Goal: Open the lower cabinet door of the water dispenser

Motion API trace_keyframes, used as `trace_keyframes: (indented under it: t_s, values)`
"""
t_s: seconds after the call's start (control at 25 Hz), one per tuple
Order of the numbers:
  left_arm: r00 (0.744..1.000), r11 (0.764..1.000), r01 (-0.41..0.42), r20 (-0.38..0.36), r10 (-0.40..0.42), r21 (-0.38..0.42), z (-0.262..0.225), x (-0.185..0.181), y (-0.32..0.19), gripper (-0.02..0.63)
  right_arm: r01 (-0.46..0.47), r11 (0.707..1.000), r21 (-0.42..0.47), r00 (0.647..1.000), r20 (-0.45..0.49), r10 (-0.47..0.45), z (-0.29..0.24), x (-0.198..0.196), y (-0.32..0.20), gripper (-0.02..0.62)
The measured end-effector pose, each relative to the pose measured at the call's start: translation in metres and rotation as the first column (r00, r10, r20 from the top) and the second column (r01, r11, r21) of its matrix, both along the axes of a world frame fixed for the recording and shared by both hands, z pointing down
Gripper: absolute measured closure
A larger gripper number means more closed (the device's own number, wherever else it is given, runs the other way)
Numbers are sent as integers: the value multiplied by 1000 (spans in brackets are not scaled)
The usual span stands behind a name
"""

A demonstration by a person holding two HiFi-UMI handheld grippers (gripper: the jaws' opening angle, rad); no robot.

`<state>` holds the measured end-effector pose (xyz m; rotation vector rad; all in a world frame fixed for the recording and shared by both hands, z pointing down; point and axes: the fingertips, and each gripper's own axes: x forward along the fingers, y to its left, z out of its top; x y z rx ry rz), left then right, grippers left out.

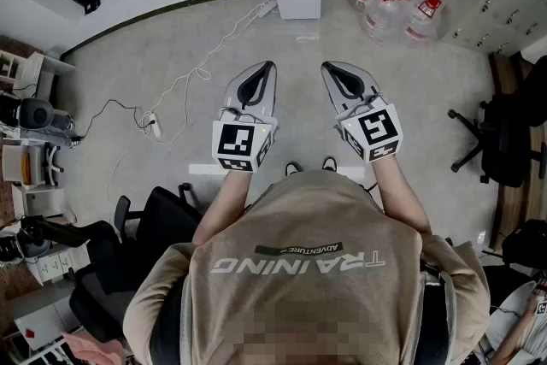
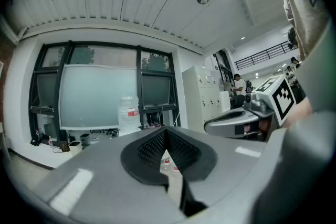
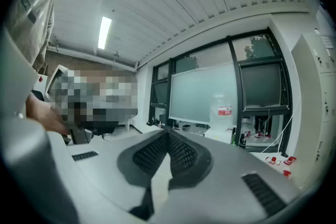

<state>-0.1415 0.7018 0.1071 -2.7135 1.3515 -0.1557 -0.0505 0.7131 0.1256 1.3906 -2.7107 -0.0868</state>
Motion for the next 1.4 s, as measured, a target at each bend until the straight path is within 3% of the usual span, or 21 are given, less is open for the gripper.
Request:
trace_keyframes:
  t_s: [0.44, 1.08, 1.4]
  values:
    - [1000, 1000, 12, -1, -12, -21, 11, 5, -2, 598, 17, 1000, -16, 1000, -7, -17, 11, 6, -5, 588]
    - [999, 995, -43, -33, 40, -93, 48, -31, -43, 598, -190, 978, -83, 982, -19, 189, 41, 7, -36, 588]
    - [994, 981, -78, -88, 63, -175, 73, -34, -77, 598, -252, 949, -188, 968, -67, 244, 77, 10, -47, 586]
